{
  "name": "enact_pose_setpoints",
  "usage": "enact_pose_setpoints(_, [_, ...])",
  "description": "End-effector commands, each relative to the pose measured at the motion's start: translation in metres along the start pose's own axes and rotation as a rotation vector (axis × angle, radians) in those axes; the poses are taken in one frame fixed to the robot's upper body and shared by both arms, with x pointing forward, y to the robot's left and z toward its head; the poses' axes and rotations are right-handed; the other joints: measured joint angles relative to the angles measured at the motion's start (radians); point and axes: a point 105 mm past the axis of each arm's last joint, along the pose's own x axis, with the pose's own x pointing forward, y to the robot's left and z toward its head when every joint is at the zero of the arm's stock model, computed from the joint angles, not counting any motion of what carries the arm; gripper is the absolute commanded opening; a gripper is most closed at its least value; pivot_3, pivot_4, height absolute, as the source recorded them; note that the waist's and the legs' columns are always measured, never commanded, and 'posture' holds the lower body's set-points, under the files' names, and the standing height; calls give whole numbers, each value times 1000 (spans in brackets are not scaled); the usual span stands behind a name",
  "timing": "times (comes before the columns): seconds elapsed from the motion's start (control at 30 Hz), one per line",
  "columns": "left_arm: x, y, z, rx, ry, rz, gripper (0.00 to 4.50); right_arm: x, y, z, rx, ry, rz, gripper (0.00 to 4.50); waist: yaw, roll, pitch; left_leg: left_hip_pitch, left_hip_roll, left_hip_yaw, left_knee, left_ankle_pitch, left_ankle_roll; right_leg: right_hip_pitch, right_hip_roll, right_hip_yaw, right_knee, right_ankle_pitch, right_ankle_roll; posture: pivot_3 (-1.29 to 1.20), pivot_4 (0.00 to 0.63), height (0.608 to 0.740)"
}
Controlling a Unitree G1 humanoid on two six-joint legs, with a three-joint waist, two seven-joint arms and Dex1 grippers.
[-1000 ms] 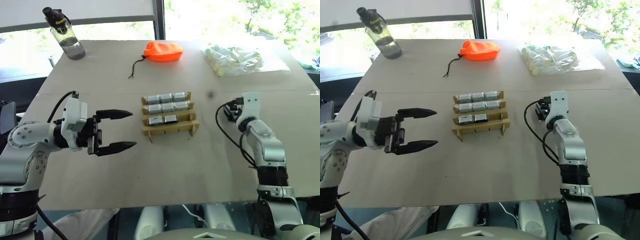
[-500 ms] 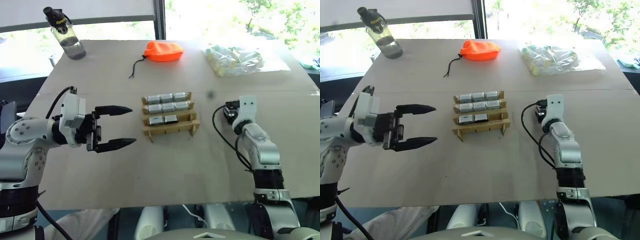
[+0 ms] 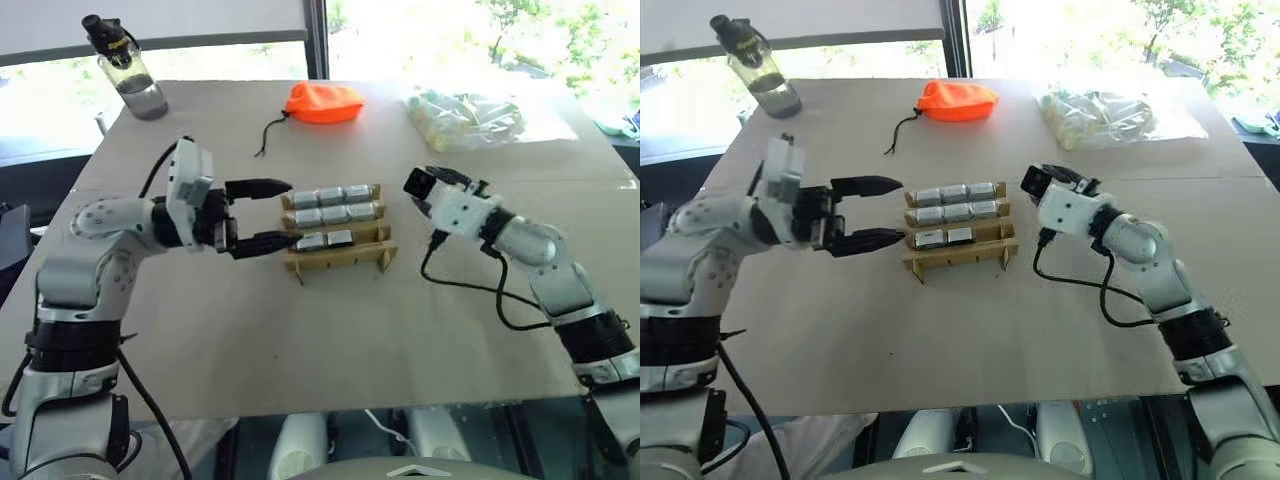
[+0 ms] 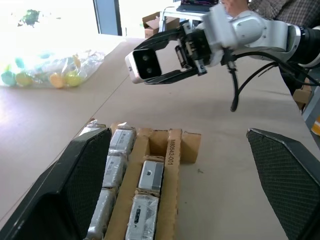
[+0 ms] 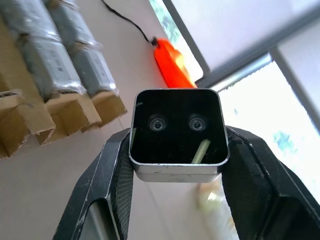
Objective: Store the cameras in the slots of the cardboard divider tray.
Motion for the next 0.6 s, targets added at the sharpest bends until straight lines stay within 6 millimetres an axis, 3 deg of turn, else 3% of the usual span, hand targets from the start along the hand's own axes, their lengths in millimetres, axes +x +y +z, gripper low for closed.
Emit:
enact_pose_setpoints(0.03, [15, 7, 1, 5, 3, -16, 4500, 6, 0, 31, -313, -192, 63, 1928, 1, 0, 0, 0, 0, 0, 0, 0, 0, 0, 0, 0, 0, 0, 0, 0, 150, 740])
enact_pose_setpoints(0.23, [30, -3, 1, -37, 16, -127, 4500, 16, 11, 64, -550, -382, 171, 1928, 1, -2, 1, -1, 0, 2, 1, 0, 0, -1, -1, 1, 0, 0, 0, 0, 150, 740])
enact_pose_setpoints(0.37, [32, -3, -1, -60, 36, -151, 4500, 19, 17, 82, -578, -453, 200, 1928, 3, -2, 1, -1, 1, 1, 1, 0, 0, -1, -1, 0, 0, 0, 0, 0, 150, 740])
enact_pose_setpoints(0.6, [36, -4, -2, -67, 61, -183, 4500, 25, 25, 89, -573, -465, 258, 1928, 5, -2, 1, -1, 1, 1, 3, 0, 0, 0, -2, 0, 1, 0, 0, 0, 150, 740])
